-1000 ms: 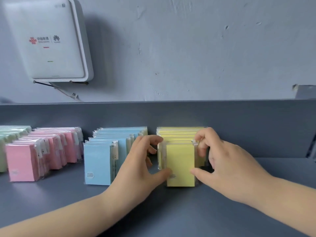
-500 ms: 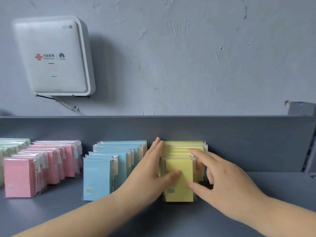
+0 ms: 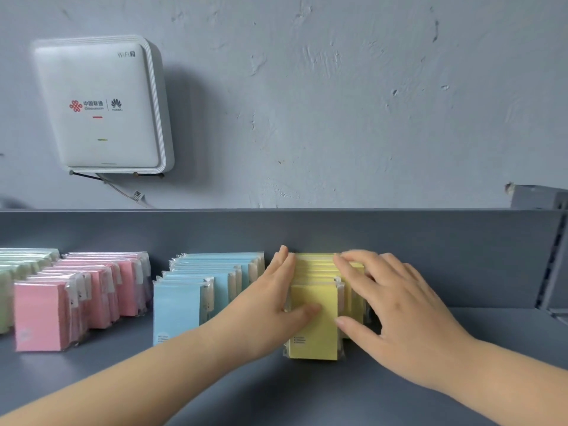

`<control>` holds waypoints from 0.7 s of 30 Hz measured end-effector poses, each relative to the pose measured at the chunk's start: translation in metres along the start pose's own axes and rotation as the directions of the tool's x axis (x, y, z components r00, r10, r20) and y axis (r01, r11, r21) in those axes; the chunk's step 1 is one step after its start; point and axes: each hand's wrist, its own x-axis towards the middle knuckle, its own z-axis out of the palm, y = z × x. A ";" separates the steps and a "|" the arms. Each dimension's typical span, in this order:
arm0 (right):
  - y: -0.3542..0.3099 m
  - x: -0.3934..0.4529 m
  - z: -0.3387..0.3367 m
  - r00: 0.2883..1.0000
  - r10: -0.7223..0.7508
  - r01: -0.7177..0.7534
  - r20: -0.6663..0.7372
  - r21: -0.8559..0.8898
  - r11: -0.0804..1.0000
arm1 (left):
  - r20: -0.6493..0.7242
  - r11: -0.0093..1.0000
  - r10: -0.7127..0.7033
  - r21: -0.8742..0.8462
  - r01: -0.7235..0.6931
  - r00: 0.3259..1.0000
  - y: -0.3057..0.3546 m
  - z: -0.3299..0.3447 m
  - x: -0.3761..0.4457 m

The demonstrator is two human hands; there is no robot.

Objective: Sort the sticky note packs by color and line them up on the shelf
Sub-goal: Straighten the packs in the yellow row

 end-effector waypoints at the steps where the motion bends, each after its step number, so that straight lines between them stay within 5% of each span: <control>1: 0.001 -0.001 0.003 1.000 -0.031 0.030 -0.008 -0.019 0.999 | 0.011 1.000 0.007 0.026 -0.007 1.000 0.000 0.001 -0.001; 21: 0.001 -0.004 0.019 0.947 -0.285 0.266 -0.151 -0.135 0.955 | 0.010 0.892 0.161 0.427 -0.150 0.987 -0.008 -0.004 -0.003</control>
